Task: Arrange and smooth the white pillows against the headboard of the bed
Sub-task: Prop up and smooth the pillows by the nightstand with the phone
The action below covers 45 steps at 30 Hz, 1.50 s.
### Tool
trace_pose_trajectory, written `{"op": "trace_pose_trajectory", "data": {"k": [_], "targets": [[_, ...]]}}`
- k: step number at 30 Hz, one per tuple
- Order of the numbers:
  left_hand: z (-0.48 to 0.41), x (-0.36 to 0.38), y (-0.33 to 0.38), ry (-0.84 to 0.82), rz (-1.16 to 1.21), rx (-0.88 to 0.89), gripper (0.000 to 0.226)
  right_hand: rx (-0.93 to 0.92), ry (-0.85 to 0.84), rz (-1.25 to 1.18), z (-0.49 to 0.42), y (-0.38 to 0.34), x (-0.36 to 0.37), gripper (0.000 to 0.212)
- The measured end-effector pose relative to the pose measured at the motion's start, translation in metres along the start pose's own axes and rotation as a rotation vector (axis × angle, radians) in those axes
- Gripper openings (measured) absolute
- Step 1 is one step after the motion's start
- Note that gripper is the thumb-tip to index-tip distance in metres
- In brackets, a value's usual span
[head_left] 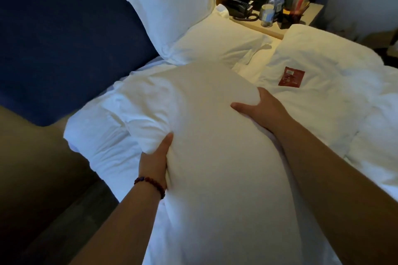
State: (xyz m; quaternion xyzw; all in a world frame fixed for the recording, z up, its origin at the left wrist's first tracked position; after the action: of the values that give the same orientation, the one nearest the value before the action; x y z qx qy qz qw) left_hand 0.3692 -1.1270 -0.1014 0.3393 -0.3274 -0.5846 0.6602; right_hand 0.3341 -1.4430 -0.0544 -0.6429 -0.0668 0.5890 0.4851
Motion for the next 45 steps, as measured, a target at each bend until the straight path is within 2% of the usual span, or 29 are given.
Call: {"op": "trace_pose_trajectory", "data": {"k": [5, 10, 15, 17, 20, 21, 23, 29, 31, 34, 35, 37, 39, 42, 45], "targets": [[-0.016, -0.058, 0.064, 0.056, 0.025, 0.126, 0.061, -0.115, 0.047, 0.019, 0.005, -0.096, 0.026, 0.092], [-0.040, -0.126, 0.134, 0.024, 0.058, 0.273, 0.080, -0.209, 0.124, 0.005, 0.020, -0.197, 0.057, 0.088], [-0.082, -0.186, 0.205, 0.034, 0.001, 0.336, 0.070, -0.288, 0.192, -0.028, 0.023, -0.285, 0.086, 0.087], [-0.095, -0.200, 0.233, 0.029, -0.015, 0.383, 0.082, -0.307, 0.225, -0.047, 0.022, -0.312, 0.093, 0.086], [-0.121, -0.211, 0.269, 0.043, -0.036, 0.419, 0.111, -0.326, 0.278, -0.076, 0.018, -0.347, 0.097, 0.083], [-0.127, -0.212, 0.280, 0.029, -0.052, 0.430, 0.115, -0.335, 0.296, -0.085, 0.016, -0.357, 0.097, 0.082], [-0.139, -0.211, 0.296, 0.021, -0.087, 0.469, 0.106, -0.361, 0.323, -0.101, 0.009, -0.373, 0.097, 0.079], [-0.174, -0.186, 0.310, -0.006, -0.190, 0.500, 0.067, -0.401, 0.331, -0.076, -0.049, -0.394, 0.103, 0.080], [-0.193, -0.174, 0.308, -0.009, -0.185, 0.504, 0.064, -0.398, 0.307, -0.070, -0.077, -0.391, 0.110, 0.081], [-0.224, -0.154, 0.301, -0.007, -0.137, 0.529, 0.074, -0.374, 0.274, -0.086, -0.124, -0.380, 0.128, 0.086], [-0.235, -0.147, 0.296, -0.029, -0.115, 0.510, 0.073, -0.356, 0.266, -0.076, -0.139, -0.375, 0.136, 0.090], [-0.260, -0.140, 0.277, -0.052, -0.081, 0.420, 0.056, -0.318, 0.220, -0.025, -0.171, -0.357, 0.161, 0.099], [-0.279, -0.142, 0.258, -0.036, -0.082, 0.325, 0.044, -0.303, 0.117, 0.005, -0.203, -0.330, 0.195, 0.110], [-0.303, -0.150, 0.246, -0.006, -0.222, 0.331, 0.044, -0.315, -0.024, 0.084, -0.239, -0.298, 0.246, 0.109], [-0.310, -0.158, 0.248, 0.049, -0.530, 0.375, 0.046, -0.339, -0.015, 0.169, -0.226, -0.312, 0.252, 0.100]]}}
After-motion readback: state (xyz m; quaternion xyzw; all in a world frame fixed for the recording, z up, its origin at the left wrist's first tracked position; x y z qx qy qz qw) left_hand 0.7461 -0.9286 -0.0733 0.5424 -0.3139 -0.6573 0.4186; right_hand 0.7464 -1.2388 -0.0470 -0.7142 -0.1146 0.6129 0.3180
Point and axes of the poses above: each hand's wrist, its own z-axis away from the middle knuckle, its own x-axis out of the palm, y = z × x, the point moved 5 cm from there along -z, towards the middle knuckle, and after that the axes turned 8 degrees about z, right-handed, at the moved point
